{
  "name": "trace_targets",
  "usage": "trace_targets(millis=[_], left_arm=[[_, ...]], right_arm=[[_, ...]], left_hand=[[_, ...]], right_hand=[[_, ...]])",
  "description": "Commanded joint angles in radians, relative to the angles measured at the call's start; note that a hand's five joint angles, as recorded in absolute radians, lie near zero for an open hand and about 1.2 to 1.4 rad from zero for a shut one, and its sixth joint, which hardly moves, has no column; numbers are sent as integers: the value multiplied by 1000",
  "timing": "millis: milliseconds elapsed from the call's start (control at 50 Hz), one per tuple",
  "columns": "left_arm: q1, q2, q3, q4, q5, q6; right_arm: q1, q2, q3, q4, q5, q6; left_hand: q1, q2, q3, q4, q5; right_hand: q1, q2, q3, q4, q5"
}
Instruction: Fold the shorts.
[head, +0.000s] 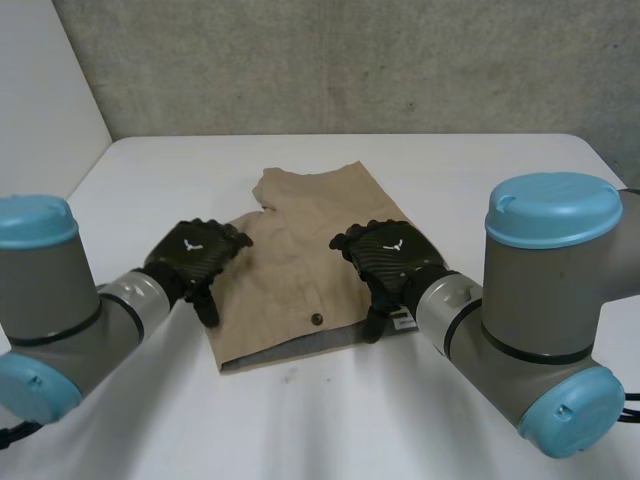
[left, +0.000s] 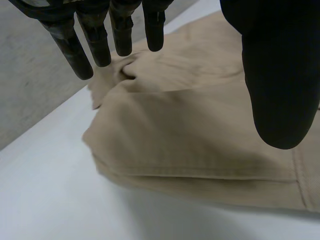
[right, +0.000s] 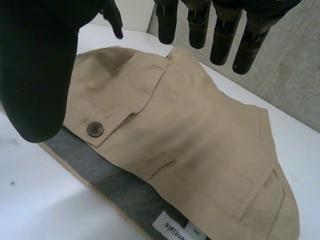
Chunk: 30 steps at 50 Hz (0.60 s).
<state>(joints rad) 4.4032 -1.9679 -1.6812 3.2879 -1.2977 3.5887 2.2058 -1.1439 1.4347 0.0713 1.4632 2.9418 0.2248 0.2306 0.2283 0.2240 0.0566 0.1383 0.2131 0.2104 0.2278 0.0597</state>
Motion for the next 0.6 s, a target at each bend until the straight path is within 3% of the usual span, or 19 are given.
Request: trace_targets(millis=[20,260,400,440,480,600], left_arm=[[-11,-8,-32,59,34,116],[-11,-77,-23,119,35,193],[-25,-106,-11,162,37,205],[-28,-108,-8,162,37,205],[-48,-112,0,162,35,205],[-131,-88,27,147,20,182]], right_arm=[[-44,-46,64,-16,-1,-4],[-94,-102,174,-71,-12,-16],[-110,-120,214,-85,-14,-21],[-121,-131,222,-87,-14,-26],[-135,-138,230,-85,-14,-32],[-201,-186,243,-85,-11,-61]], left_hand=[[77,71,73,77,70],[282,276,279,283,276],[863,857,859,864,856],[939,933,936,940,933],[1171,1165,1167,1171,1164],[1172,1166,1168,1172,1165]], right_hand=[[36,-39,-36,-53,-60],[36,-39,-36,-53,-60],[36,-39,-36,-53,-60],[36,-39,-36,-53,-60],[36,-39,-36,-53,-60],[36,-39,-36,-53,-60]])
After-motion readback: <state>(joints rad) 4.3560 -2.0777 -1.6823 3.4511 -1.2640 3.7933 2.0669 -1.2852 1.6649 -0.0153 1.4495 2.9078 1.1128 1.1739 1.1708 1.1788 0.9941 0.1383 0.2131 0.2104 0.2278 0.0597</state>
